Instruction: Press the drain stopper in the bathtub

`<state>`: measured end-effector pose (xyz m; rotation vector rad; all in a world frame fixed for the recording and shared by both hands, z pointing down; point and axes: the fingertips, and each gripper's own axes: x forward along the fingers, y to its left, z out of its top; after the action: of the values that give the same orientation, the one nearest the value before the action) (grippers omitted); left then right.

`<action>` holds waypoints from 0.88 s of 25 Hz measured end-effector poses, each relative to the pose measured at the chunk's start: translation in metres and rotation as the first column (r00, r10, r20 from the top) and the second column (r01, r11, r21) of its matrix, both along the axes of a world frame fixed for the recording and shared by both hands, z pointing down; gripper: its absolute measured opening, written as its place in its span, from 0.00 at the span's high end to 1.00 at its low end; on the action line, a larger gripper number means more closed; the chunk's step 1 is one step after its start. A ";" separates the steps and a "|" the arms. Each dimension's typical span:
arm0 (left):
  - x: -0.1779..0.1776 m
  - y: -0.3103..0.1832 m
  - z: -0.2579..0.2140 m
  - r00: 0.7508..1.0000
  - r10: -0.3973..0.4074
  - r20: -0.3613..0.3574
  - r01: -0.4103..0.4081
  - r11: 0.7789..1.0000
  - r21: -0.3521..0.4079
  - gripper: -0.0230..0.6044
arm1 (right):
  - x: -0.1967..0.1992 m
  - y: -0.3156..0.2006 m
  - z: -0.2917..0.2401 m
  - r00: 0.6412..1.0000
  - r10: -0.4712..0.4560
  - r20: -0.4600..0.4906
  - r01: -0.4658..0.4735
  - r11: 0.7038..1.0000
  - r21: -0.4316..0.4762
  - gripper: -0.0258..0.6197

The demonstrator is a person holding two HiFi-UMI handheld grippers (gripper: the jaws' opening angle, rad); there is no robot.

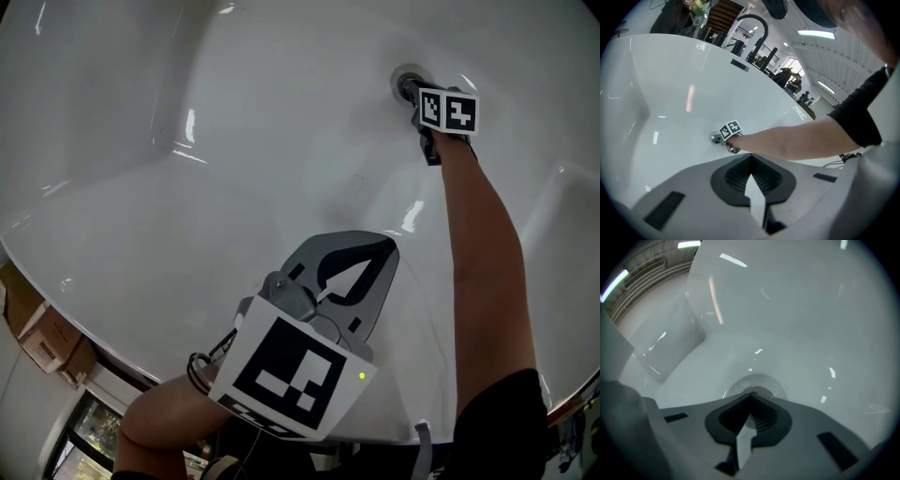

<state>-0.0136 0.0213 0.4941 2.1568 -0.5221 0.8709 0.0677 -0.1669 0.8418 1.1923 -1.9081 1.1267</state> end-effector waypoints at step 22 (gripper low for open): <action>0.003 0.003 0.001 0.998 -0.043 -0.038 0.040 0.997 -0.065 0.96 | -0.002 -0.002 0.009 0.994 -0.030 -0.106 0.021 0.996 -0.085 0.94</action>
<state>-0.0106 0.0242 0.4951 2.0932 -0.5107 0.8109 0.0659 -0.1694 0.8505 1.1559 -1.7730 1.0961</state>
